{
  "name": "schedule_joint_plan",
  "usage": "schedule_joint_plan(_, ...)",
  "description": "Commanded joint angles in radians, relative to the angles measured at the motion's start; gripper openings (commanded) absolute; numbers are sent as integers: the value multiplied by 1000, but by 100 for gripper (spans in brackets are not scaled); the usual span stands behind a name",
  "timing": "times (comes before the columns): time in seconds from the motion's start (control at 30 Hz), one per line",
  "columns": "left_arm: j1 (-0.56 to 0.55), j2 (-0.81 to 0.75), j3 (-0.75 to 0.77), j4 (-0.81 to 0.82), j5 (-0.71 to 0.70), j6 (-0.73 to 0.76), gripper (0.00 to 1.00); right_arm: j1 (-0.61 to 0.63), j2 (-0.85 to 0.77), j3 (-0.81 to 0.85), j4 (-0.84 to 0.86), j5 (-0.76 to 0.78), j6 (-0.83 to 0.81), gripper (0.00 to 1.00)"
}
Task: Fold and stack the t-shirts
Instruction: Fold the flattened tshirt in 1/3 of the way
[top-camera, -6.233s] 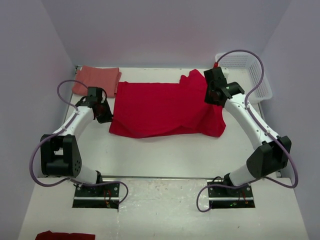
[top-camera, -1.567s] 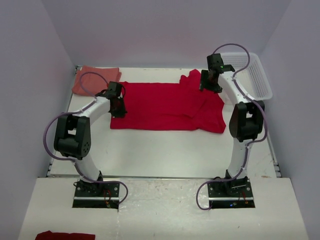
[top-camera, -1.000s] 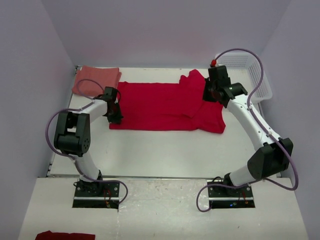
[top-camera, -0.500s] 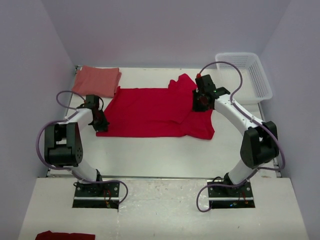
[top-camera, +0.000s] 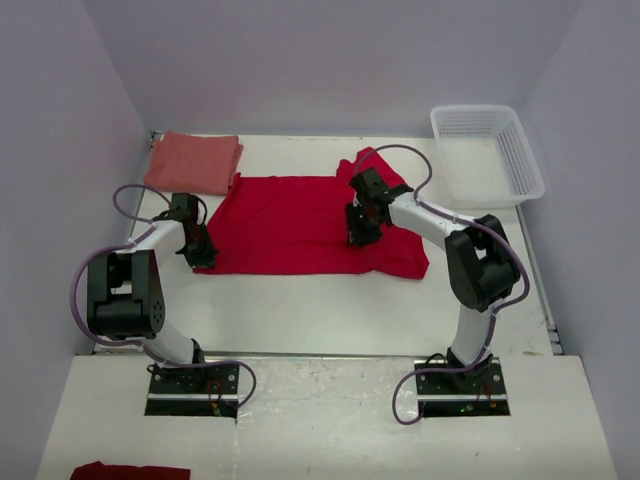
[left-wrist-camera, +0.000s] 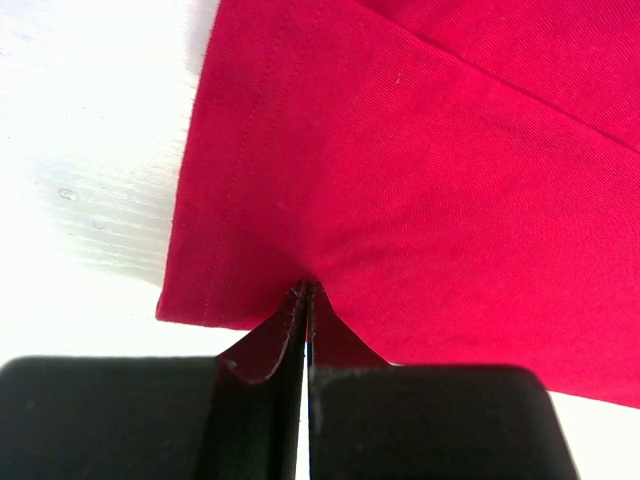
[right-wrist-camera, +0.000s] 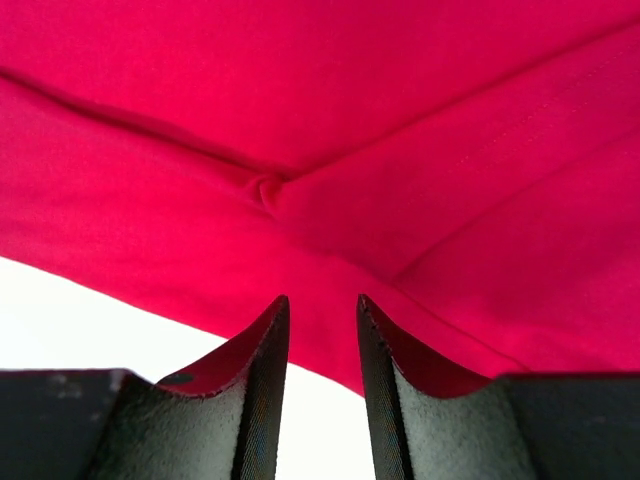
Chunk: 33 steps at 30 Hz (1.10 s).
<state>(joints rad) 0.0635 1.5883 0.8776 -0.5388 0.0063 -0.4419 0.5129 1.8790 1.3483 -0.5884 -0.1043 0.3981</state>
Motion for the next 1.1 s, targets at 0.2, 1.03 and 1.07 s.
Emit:
schedule_joint_plan(0.2, 2, -34, -14, 33, 73, 35, 0, -4, 60, 81, 7, 60, -2, 36)
schedule_joint_plan(1.03, 2, -39, -19, 51, 130, 39, 0, -4, 80, 45, -10, 149, 13, 33)
schedule_joint_plan(1.07, 2, -40, -20, 51, 129, 40, 0, -5, 72, 26, 1, 150, 15, 33)
